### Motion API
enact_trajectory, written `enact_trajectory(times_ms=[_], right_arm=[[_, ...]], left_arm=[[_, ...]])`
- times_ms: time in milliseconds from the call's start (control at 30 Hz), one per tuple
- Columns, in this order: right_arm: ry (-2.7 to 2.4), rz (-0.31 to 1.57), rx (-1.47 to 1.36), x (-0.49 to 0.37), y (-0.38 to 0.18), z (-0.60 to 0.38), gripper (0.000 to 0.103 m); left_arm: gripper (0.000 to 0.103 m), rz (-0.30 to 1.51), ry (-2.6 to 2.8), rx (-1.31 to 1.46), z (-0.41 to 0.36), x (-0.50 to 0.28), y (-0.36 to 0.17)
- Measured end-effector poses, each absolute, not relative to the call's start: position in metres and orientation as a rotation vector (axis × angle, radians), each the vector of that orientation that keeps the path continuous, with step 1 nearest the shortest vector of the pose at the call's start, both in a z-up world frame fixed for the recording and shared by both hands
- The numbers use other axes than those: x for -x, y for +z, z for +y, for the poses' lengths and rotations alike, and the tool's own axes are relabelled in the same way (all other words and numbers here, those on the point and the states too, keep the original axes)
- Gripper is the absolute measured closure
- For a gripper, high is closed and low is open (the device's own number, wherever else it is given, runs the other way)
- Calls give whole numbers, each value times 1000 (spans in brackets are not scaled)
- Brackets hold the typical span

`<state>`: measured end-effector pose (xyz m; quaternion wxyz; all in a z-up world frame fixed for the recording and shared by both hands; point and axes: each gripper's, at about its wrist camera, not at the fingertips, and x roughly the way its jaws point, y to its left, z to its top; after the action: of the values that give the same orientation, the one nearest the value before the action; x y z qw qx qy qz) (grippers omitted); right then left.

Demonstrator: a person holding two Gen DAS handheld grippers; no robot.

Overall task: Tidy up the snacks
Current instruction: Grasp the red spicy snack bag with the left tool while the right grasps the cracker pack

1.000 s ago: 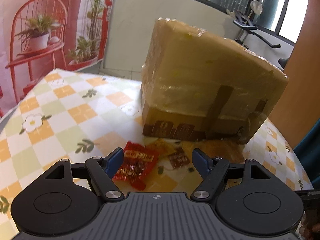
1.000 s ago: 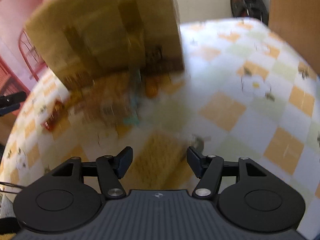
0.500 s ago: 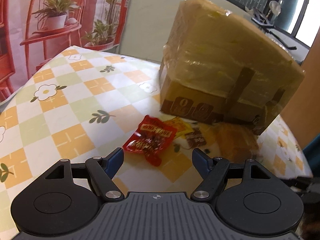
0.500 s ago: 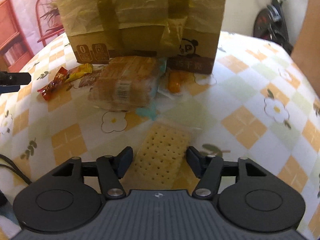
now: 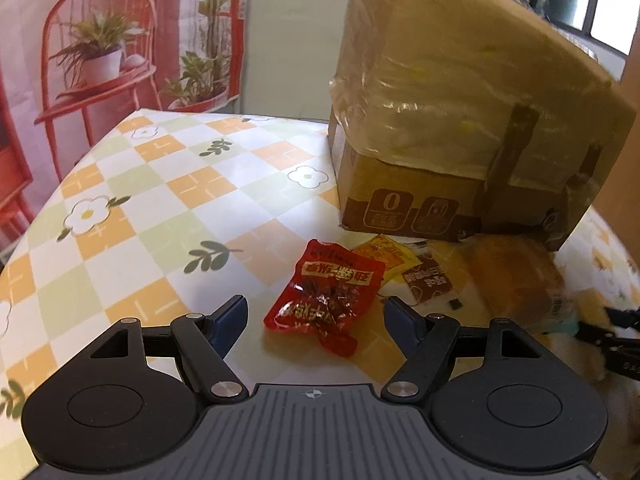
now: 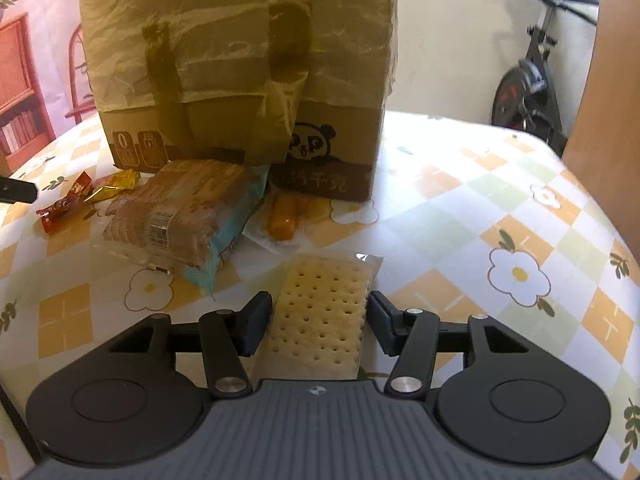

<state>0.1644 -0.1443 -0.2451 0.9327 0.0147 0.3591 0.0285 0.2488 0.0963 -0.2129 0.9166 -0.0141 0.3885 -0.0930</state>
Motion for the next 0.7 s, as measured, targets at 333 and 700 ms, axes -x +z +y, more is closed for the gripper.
enact_trajectory(times_ms=[333,700], right_arm=[[63,680,-28,-156,-250,-145,47],[64,679,-28,-156,-251,-145,47]], left_arm=[[36,776,-190,48,99,-258,-222],[37,792,-170,24,98,-269,-239]])
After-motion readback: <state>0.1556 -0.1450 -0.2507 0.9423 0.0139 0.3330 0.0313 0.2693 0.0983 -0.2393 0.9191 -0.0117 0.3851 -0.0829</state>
